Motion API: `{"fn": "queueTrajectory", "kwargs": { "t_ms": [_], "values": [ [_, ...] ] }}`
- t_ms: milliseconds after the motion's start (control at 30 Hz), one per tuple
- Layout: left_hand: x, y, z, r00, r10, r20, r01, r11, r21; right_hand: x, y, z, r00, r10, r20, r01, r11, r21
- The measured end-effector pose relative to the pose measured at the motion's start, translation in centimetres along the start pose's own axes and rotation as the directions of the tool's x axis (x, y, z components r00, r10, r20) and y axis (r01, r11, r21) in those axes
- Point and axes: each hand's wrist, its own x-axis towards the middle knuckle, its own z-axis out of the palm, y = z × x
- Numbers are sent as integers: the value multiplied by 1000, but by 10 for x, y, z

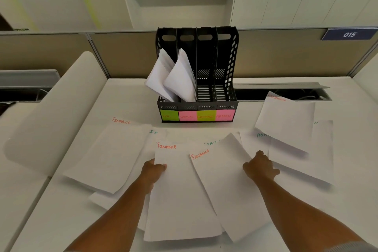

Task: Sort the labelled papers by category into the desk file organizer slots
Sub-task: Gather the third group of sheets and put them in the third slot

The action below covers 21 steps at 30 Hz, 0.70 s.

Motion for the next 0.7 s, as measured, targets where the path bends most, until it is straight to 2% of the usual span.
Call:
{"fn": "queueTrajectory", "kwargs": {
  "t_ms": [100, 167, 267, 367, 533, 700],
  "values": [
    [-1, 1, 4, 1000, 3, -9, -3, 1000, -17, 0, -2, 2, 996, -77, 37, 73, 993, 97],
    [-1, 2, 5, 1000, 7, -18, -7, 1000, -27, -1, -3, 2, 989, -141, 37, 129, 963, 237],
    [-2, 3, 4, 999, 11, -31, -12, 999, -38, -5, -5, -1, 952, -305, 13, 258, 828, 498],
    [-2, 3, 3, 999, 9, -44, -12, 998, -63, -6, -10, -6, 922, -386, -33, 332, 742, 583],
    [-4, 6, 7, 1000, -12, -28, 7, 990, -142, -10, -24, -6, 920, -385, 75, 265, 752, 603],
    [-6, 8, 12, 999, -29, -13, 28, 993, -118, -20, -41, 3, 940, -273, 207, 108, 810, 577]
  ]
}}
